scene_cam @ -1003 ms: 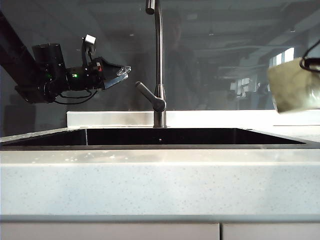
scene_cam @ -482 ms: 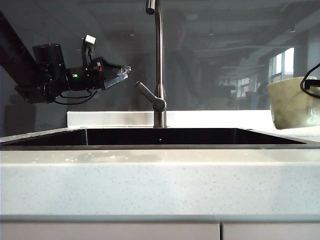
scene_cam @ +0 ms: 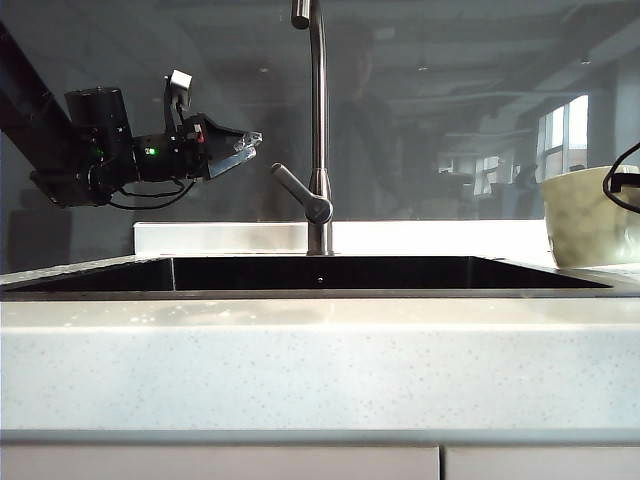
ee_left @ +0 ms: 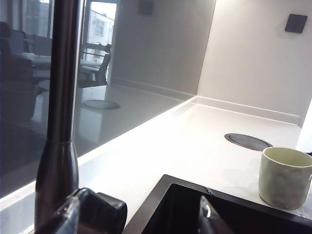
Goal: Pick up the mug next to the sink, go to the faucet to get some water, pour the water into the sink, and finally put the mug back to its place.
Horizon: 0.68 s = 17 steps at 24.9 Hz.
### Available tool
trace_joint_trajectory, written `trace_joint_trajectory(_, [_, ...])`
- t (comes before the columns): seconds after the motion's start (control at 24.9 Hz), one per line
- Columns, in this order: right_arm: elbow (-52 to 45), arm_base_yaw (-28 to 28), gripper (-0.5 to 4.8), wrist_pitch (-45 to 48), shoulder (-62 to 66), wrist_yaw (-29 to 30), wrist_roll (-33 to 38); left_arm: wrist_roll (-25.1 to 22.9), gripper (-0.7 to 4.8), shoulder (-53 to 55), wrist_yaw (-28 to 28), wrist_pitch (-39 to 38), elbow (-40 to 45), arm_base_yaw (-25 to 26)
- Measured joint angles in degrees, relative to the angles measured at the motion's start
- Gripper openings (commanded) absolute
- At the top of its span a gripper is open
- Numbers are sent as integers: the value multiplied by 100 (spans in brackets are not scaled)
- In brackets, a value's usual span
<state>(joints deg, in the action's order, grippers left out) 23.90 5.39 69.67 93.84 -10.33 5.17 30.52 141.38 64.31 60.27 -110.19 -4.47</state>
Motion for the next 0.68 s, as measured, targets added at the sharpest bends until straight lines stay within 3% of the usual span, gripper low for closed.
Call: trace_joint_trajectory(0.68, [-4, -15, 0, -74, -4, -9, 22, 0, 309, 0, 0, -2, 0, 0])
